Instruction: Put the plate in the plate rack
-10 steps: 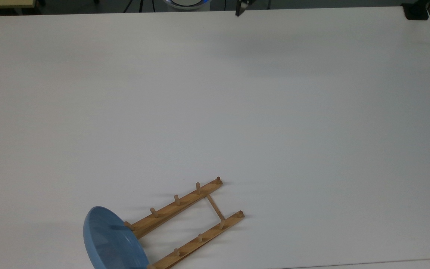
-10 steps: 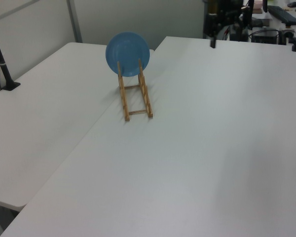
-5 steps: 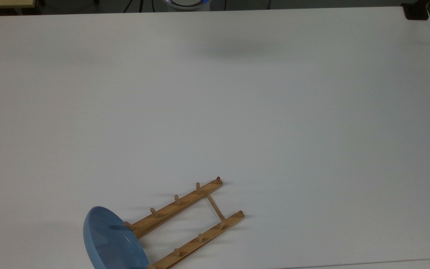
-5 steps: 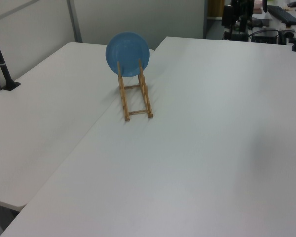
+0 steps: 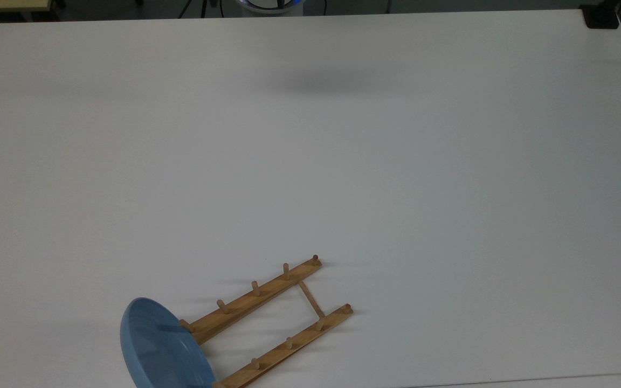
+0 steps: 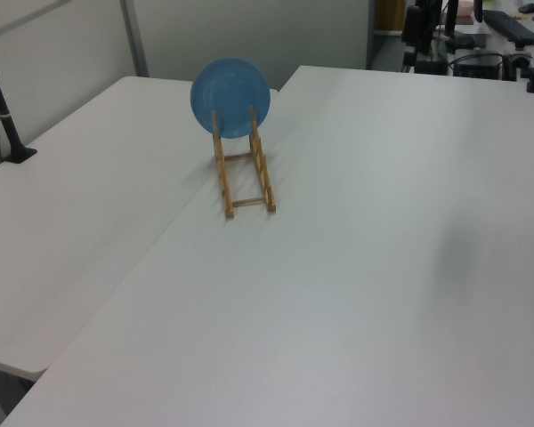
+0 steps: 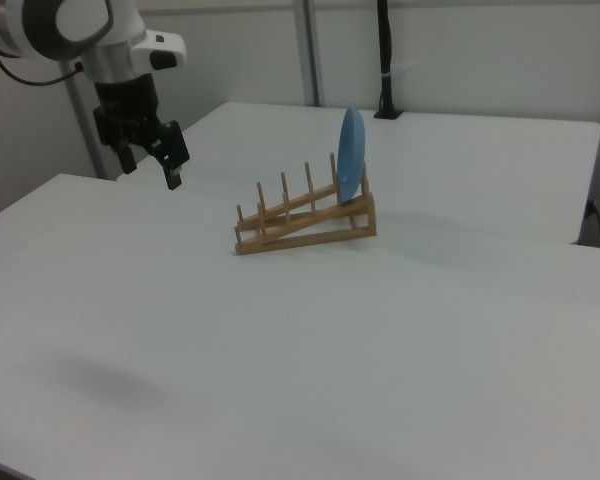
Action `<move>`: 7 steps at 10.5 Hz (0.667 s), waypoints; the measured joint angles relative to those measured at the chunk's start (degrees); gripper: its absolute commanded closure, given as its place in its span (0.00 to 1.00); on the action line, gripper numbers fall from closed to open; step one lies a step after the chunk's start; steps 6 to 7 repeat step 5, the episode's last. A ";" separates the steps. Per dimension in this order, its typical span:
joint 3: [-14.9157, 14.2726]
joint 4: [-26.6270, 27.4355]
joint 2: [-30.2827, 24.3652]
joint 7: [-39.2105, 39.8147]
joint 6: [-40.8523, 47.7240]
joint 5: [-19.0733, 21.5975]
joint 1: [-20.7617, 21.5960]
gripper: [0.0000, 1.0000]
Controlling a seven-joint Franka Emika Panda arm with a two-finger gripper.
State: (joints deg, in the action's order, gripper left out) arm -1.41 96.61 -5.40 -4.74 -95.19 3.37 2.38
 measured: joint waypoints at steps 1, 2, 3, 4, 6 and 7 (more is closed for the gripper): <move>-1.72 -0.10 0.38 0.01 -0.16 0.00 1.64 0.00; -2.19 -0.17 0.47 0.04 -0.18 0.00 1.92 0.00; -2.35 -0.27 0.46 0.05 -0.18 0.00 1.92 0.00; -2.42 -0.36 0.46 0.06 -0.18 0.00 1.92 0.00; -2.42 -0.40 0.46 0.06 -0.18 0.00 1.93 0.00; -2.42 -0.40 0.46 0.06 -0.18 0.00 1.93 0.00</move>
